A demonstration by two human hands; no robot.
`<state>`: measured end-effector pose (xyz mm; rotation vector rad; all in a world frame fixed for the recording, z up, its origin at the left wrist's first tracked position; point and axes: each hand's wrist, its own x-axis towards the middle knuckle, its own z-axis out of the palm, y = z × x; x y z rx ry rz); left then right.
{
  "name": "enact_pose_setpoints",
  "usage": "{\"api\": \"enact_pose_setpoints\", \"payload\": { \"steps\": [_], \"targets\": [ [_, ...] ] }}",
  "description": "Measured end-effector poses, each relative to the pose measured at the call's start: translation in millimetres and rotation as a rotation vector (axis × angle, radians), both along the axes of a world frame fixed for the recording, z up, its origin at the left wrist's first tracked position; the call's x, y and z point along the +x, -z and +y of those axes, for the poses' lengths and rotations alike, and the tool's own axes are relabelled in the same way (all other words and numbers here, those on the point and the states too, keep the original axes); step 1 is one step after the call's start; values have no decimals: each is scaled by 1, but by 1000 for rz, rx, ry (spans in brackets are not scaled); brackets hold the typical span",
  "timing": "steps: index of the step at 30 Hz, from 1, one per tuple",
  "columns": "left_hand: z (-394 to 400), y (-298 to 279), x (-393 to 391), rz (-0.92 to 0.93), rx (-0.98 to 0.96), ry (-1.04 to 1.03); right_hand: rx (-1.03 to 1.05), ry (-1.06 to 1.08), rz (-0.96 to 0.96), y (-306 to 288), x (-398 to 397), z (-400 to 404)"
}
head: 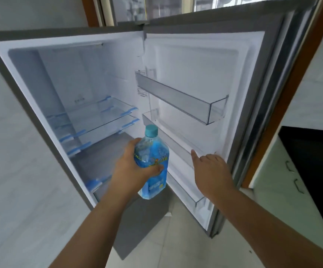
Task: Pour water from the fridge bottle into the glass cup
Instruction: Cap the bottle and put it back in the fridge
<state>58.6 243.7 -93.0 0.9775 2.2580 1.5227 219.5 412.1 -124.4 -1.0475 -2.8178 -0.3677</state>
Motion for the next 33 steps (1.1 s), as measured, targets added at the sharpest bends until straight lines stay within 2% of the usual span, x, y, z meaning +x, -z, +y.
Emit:
{"api": "enact_pose_setpoints", "payload": {
  "steps": [6,10,14,16,17,20,21,25,28,33],
  "targets": [
    [46,6,33,7,-3,37,-164,79,82,11,34,65],
    [66,4,46,22,9,67,-165,71,73,16,41,96],
    [78,-1,50,12,18,92,-113,47,32,5,44,96],
    [80,-4,48,18,14,100,-140,-44,101,-3,40,80],
    [79,-6,47,15,17,100,-248,-136,158,-5,36,71],
    [71,-14,33,13,30,91,-925,-372,363,-20,16,41],
    [65,-19,28,11,32,97,-1061,-398,420,-22,6,36],
    [42,-33,-9,-33,60,126,-1242,-439,613,-21,-45,33],
    [31,-38,-45,-34,77,139,-1300,-485,642,-25,-89,30],
    [17,-38,-118,-16,134,84,-1279,-528,623,-35,-173,25]
  ]
}}
